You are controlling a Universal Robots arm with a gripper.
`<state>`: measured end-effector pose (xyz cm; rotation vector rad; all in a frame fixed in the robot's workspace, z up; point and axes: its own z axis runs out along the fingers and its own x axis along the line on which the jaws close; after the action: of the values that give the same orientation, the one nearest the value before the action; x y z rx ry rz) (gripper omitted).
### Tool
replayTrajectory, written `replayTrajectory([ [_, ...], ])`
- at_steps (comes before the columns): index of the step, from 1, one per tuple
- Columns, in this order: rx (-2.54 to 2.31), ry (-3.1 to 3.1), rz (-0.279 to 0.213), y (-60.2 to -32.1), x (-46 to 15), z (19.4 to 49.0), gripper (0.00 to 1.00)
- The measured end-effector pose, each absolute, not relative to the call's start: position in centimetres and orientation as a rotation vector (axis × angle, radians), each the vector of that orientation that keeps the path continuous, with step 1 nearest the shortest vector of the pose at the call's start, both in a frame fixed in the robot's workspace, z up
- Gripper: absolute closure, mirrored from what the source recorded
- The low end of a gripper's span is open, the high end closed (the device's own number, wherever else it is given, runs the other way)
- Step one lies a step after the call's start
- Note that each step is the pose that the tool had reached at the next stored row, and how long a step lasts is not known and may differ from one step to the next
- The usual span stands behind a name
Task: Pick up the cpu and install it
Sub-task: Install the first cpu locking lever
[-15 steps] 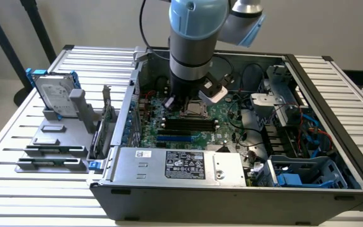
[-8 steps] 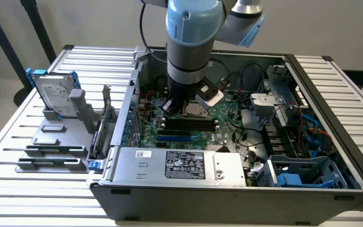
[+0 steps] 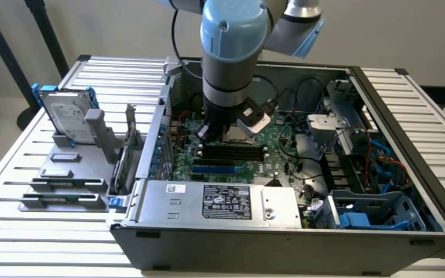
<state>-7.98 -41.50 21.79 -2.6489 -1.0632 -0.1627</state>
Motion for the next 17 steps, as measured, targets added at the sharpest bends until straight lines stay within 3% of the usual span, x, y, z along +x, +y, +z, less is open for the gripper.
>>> replayTrajectory([
  [17,-2.657,-1.066,-0.158,-40.8,-8.4,20.7,0.89],
])
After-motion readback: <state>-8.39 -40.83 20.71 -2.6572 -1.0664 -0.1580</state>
